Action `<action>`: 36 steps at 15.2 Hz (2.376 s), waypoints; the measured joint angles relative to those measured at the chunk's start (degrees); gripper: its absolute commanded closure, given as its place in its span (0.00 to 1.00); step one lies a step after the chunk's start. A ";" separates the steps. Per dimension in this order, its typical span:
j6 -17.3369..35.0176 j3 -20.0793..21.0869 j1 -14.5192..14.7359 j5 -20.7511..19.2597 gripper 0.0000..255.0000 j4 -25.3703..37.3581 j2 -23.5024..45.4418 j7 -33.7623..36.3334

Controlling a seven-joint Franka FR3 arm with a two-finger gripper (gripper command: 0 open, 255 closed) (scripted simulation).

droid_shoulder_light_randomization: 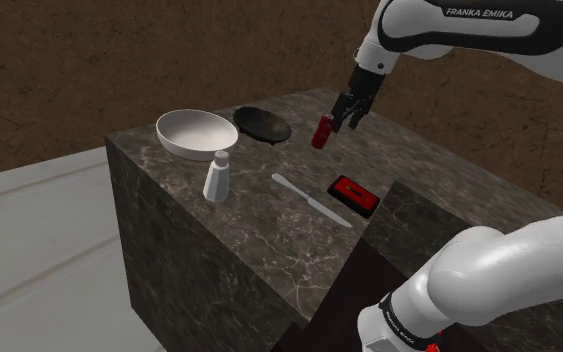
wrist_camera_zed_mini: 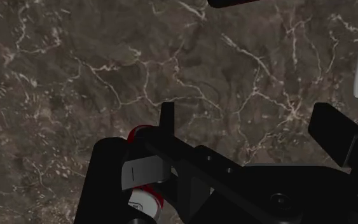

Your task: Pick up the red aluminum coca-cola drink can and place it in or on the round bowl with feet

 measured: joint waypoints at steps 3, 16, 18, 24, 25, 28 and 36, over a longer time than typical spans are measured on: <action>1.46 -1.73 -0.50 -0.19 0.00 5.23 5.97 -2.57; 7.84 -4.78 -1.74 0.96 0.00 13.03 18.70 -7.98; 8.58 -4.76 -1.71 0.98 0.00 12.42 18.84 -7.93; 8.86 -4.74 -1.69 0.98 1.00 12.19 18.85 -7.88; 8.86 -4.74 -1.69 0.98 1.00 12.19 18.85 -7.88; 8.87 -4.74 -1.69 0.98 1.00 12.21 18.83 -7.88; 7.95 -4.71 -1.67 0.95 1.00 12.96 18.70 -7.84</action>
